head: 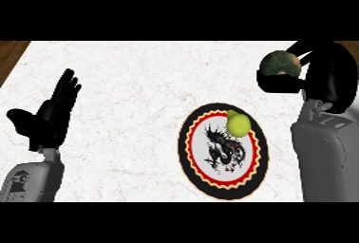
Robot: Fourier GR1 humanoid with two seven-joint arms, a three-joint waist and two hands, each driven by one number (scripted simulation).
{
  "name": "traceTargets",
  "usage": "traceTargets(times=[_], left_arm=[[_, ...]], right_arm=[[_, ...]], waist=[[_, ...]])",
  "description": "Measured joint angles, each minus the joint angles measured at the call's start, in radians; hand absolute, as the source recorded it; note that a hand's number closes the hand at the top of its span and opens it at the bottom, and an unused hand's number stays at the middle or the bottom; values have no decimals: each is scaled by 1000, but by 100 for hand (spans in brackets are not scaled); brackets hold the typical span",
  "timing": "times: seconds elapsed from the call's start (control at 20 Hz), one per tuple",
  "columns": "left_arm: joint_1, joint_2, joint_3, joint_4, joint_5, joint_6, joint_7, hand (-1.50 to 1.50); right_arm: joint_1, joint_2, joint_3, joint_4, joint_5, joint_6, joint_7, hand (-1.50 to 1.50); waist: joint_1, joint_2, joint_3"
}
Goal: Pick the squash from the plate and place it in the pan
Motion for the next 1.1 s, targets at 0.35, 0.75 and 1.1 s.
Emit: traceTargets(times=[0.35,0.75,1.1], left_arm=[[0,-9,-7,-3,-10,3,-9,0],[-12,-8,-6,4,-5,-10,-13,0],[-26,-30,-29,7,-17,-3,-15,0]], right_arm=[[41,-174,-221,158,-148,-97,-204,150],[36,-383,-366,558,-158,-270,-469,150],[-41,-510,-459,956,-183,-439,-684,150]], waist=[[3,3,0],[21,9,1],[41,18,4]])
